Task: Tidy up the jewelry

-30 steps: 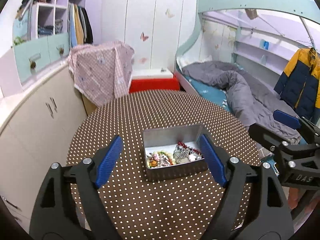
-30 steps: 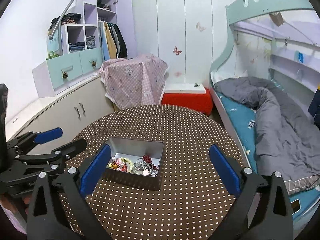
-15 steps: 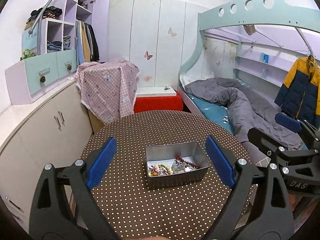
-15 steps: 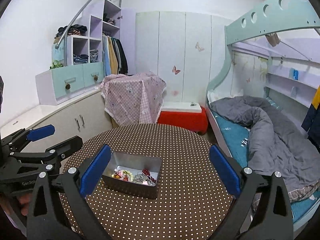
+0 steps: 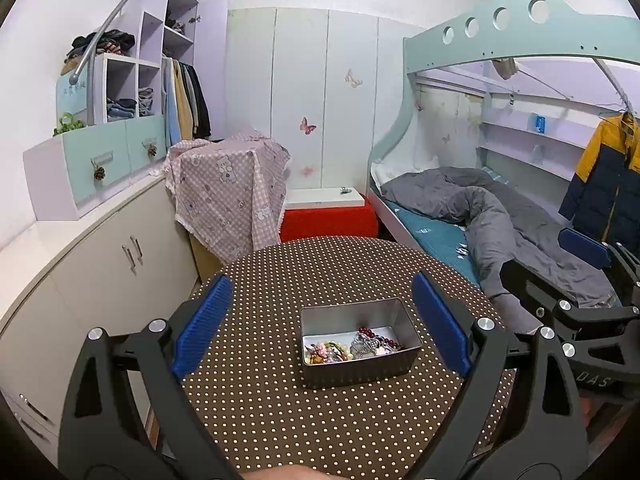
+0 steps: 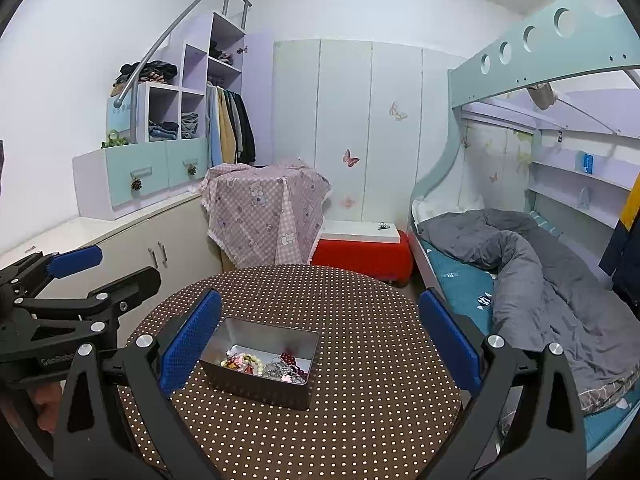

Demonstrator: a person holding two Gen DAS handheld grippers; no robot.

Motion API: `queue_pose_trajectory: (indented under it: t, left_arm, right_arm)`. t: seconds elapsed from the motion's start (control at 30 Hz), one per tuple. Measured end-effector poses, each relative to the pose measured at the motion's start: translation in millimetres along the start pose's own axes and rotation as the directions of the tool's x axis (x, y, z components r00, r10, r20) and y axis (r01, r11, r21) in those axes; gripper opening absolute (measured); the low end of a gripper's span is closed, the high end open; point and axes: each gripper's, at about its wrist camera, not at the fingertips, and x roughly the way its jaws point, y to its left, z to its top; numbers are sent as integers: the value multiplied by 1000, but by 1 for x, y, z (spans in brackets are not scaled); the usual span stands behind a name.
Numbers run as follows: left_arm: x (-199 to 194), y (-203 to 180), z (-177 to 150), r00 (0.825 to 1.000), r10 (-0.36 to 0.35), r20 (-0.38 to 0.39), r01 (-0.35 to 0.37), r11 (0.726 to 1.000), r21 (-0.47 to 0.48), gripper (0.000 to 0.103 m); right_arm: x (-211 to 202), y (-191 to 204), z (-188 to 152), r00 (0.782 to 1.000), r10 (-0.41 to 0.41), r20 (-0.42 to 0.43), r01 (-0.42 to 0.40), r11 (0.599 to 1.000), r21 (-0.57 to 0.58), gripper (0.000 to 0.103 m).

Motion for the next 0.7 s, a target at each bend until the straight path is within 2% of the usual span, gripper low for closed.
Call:
queue_pose_trajectory:
  t: [0.7]
  left_arm:
    - [-1, -8, 2, 999, 34, 6, -34, 999, 11, 92]
  right_arm:
    - [3, -7, -2, 1000, 0, -19, 0, 1000, 28, 95]
